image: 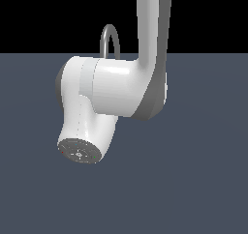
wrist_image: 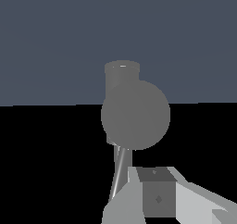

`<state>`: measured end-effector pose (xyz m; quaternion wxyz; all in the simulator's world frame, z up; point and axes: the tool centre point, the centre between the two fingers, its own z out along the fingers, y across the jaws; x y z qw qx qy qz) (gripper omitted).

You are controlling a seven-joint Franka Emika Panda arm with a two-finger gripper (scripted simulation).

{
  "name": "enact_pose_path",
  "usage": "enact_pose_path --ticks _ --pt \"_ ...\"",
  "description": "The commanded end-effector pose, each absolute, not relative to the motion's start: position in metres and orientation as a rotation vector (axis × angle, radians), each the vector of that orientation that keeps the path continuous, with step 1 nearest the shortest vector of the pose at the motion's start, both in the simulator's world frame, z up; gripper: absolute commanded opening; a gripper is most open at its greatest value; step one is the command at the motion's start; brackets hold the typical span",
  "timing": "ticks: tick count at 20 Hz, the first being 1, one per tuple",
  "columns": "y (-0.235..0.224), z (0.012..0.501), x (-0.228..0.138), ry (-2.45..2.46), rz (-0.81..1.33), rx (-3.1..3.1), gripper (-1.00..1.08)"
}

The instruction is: Turn on the faucet by rotating a designated handle.

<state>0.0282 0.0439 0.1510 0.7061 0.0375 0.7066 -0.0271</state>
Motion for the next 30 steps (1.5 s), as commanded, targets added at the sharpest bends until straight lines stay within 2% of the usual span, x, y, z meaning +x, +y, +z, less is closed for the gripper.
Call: enact_pose_path --ticks 1,2,3,16,17,18,30 --pt "-0.008 0.146 0.025 1.569 -0.124 0.121 -1.0" --pt "-0.008 0.146 0.025 1.569 -0.124 0.121 -1.0" --pt "0.04 0.151 0.028 1.565 -0.061 0.097 -1.0" --pt "-0.021 0.104 0.023 1.567 -0.123 0.122 -1.0" --pt "-0.021 0.104 0.023 1.567 -0.123 0.122 -1.0" --pt "0.003 0.136 0.033 1.512 -0.104 0.145 -1.0" --pt "-0.001 0.073 0.028 1.56 -0.122 0.126 -1.0"
